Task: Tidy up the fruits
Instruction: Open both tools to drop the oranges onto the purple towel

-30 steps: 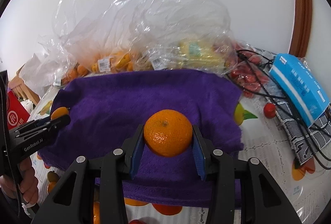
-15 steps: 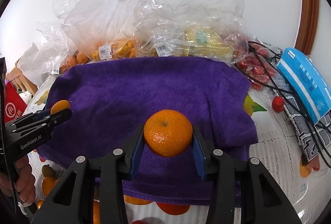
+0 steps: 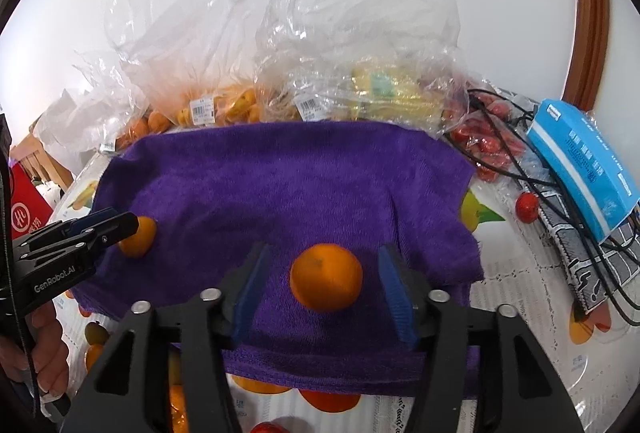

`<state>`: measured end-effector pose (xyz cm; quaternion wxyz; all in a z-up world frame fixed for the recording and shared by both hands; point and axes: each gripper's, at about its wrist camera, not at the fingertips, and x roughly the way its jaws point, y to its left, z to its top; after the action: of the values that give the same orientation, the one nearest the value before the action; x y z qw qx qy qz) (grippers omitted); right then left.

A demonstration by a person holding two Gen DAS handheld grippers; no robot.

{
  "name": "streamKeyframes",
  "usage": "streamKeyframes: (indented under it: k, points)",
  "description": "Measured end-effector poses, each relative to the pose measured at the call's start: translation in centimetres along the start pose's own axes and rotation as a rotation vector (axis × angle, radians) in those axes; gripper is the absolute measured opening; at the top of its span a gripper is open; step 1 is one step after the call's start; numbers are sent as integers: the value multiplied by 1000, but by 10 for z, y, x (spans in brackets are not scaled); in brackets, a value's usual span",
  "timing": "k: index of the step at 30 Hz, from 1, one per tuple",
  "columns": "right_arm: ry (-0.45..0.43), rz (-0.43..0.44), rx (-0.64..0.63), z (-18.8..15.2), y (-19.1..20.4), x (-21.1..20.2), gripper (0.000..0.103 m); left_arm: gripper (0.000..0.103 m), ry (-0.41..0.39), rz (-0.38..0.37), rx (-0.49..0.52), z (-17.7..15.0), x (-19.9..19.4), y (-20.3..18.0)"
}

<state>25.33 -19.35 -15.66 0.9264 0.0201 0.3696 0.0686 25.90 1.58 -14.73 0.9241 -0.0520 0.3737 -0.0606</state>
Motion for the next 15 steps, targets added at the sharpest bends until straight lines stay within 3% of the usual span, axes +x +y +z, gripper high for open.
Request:
streamKeyframes:
  k: [3,5,7,11,15]
  points:
    - [-13,-5,-3,2,0,-5,71,59,-12,-4,1,1,-3,0]
    - [-20,-17,-2,4,-1,-8,85,65,-13,-2,-3,1,-5,0]
    - [-23,-43,1,5,-2,-10,93,68,-16,12,-5,2,-6,-1]
    - [-33,-77,11,8,-5,-15,96,86,-21,49,20,2,-6,-6]
    - [-29,-84,17,10,-8,-17,100,87,-5,92,37,1,-3,-10]
